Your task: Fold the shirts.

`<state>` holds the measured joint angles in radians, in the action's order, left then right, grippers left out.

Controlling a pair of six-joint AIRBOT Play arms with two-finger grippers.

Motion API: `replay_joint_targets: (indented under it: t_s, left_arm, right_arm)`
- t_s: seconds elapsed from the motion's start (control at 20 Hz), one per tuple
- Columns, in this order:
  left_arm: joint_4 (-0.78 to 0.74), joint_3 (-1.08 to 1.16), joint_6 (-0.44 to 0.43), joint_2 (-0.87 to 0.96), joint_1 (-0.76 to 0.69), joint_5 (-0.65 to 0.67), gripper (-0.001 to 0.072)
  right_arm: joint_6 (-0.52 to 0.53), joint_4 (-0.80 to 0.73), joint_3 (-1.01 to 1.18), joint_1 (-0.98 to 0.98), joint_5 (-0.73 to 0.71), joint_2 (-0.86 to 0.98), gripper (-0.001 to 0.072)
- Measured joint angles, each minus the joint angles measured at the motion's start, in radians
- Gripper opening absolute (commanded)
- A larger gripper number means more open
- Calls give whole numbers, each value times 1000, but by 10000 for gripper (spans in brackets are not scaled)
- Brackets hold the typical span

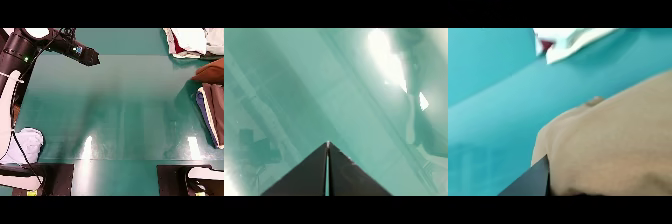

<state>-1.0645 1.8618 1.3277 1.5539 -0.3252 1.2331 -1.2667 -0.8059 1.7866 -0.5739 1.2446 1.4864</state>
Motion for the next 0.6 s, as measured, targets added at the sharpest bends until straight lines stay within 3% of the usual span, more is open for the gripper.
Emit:
replay_joint_targets:
  t_s: [0.3,0.6]
  left_arm:
    - [-1,0,0,0,-2,-3,29]
    - [-8,0,-1,0,-2,1,30]
  right_arm:
    - [29,3,190,-41,61,-27,14]
    - [34,-71,42,-135,140,-176,15]
